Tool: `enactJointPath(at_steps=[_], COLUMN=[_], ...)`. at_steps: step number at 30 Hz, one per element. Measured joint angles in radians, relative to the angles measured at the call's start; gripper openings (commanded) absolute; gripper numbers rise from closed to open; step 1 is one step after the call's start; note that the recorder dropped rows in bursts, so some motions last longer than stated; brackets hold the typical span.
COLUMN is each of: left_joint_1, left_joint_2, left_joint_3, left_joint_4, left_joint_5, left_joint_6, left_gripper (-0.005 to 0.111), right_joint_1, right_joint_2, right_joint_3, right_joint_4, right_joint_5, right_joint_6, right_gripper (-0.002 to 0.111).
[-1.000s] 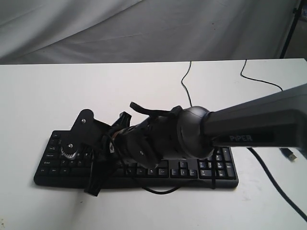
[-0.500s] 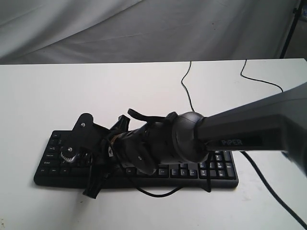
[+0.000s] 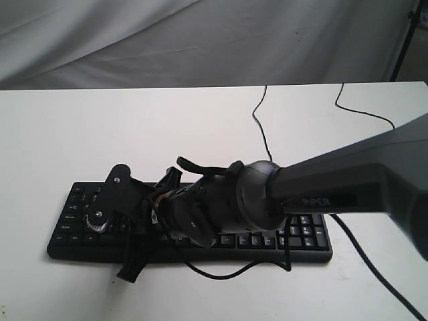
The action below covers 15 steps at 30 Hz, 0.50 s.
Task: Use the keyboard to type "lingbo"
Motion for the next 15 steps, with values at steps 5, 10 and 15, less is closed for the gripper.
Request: enactJointPath(at_steps=[5, 10, 15], left_joint_1=[0.000, 0.000, 0.000], left_joint_2=[0.000, 0.000, 0.000], left_joint_3=[0.000, 0.000, 0.000], left_joint_4=[0.000, 0.000, 0.000], left_joint_5=[0.000, 0.000, 0.000], left_joint_6=[0.000, 0.000, 0.000], left_gripper=[0.001, 0.001, 0.001], right_joint_1=[0.000, 0.000, 0.000], right_joint_2=[0.000, -0.033, -0.096], right_joint_3=[0.000, 0.000, 0.007], right_joint_4=[0.000, 0.002, -0.003], right_joint_5=[0.000, 0.010, 0.013], right_joint_6=[0.000, 0.000, 0.000], right_gripper=[0.000, 0.000, 0.000])
